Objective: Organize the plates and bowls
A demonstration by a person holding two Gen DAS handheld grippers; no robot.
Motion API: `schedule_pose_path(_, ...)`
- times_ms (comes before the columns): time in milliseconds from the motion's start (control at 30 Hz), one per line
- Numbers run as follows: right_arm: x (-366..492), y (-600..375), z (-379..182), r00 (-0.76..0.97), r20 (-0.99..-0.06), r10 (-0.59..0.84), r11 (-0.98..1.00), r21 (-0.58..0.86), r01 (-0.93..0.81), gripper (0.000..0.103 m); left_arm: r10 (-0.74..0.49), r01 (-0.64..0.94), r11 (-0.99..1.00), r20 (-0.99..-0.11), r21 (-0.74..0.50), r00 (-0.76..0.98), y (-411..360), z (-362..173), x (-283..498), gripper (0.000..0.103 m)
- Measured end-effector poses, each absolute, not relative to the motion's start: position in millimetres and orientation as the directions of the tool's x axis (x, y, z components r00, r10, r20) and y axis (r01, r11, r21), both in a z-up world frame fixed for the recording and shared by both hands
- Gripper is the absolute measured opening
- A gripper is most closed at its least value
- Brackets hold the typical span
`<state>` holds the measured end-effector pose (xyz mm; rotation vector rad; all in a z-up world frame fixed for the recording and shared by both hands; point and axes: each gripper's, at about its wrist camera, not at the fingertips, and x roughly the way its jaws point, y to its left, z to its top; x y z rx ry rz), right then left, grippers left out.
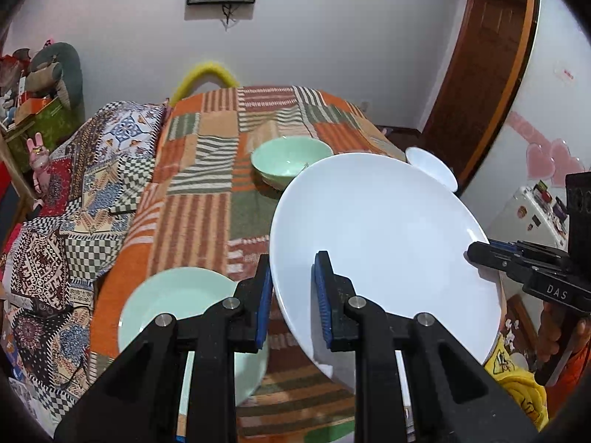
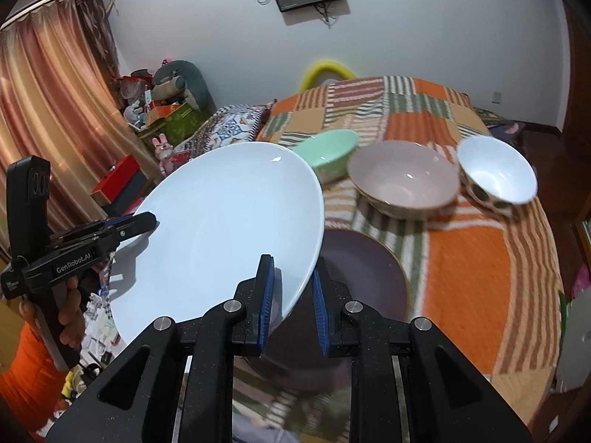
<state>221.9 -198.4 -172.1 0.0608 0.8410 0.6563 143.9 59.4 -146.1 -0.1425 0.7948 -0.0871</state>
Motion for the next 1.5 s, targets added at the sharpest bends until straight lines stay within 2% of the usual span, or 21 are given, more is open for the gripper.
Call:
schedule_pose_path(567,225.5,-235.2,-218.7,0.478,-0.729,0.490,0.858,0.306,-0.412,0.018,-0.160,0.056,0.986,-0.782,-0.159,0.602,17.0,-200.5,176.2,0.022)
schedule_pose_path(1000,231.0,-227.3,-241.5,0.466,-0.775,0.427,0.889,0.264,-0.375,0.019,-0.162,0.028,0.984,-0.827,-0.175,0.538,17.8,-238.0,193.0,0.023)
schedule_pose_path(1333,229.8,-221.7,-241.7,0.483,-0.780,0.397,0.899,0.223,-0.378,0.019,-0.070,0.052,0.997,-0.844,-0.050,0.533,3.3,-253.7,189.7,0.023)
schedule_pose_path(1367,229.4,-222.3,-240.8,0.484,-0.778,0.401,0.897,0.225,-0.381,0.019,-0.073,0.074,0.997,-0.833,-0.038,0.549,0.1,-250.9,188.3,0.018)
schedule_pose_path(1433,228.6,-218.8,-240.1,0.484,-0.773,0.410,0.892,0.229,-0.390,0.019,-0.209,0.145,0.977,-0.817,-0.155,0.537,-5.2,-245.1,187.8,0.015)
schedule_pose_path(1467,227.6,-216.2,-240.3,0.483,-0.774,0.409,0.892,0.227,-0.392,0.019,-0.216,0.150,0.976,-0.814,-0.160,0.539,-9.5,-242.7,188.0,0.015)
schedule_pose_path(1500,227.8,-214.1,-241.1,0.483,-0.777,0.402,0.894,0.219,-0.392,0.019,-0.169,0.153,0.983,-0.813,-0.100,0.556,-18.6,-240.0,188.7,0.015)
